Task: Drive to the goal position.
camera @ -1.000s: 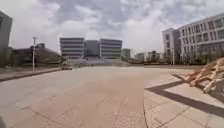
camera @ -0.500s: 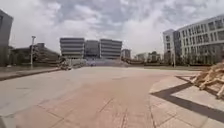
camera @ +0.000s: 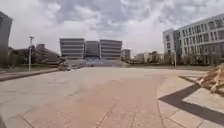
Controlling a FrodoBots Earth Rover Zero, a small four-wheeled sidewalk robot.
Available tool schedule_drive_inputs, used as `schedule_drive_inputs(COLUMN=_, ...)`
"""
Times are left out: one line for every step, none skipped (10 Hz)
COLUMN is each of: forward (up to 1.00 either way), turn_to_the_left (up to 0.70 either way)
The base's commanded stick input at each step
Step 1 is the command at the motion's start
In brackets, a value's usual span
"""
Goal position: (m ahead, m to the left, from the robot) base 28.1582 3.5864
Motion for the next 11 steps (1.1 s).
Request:
schedule_drive_inputs(forward=0.70, turn_to_the_left=0.00)
schedule_drive_inputs(forward=0.70, turn_to_the_left=0.00)
schedule_drive_inputs(forward=0.70, turn_to_the_left=0.00)
schedule_drive_inputs(forward=0.70, turn_to_the_left=0.00)
schedule_drive_inputs(forward=0.70, turn_to_the_left=0.00)
schedule_drive_inputs(forward=0.70, turn_to_the_left=0.00)
schedule_drive_inputs(forward=0.70, turn_to_the_left=0.00)
schedule_drive_inputs(forward=0.70, turn_to_the_left=0.00)
schedule_drive_inputs(forward=0.70, turn_to_the_left=0.00)
schedule_drive_inputs(forward=0.70, turn_to_the_left=0.00)
schedule_drive_inputs(forward=0.70, turn_to_the_left=0.00)
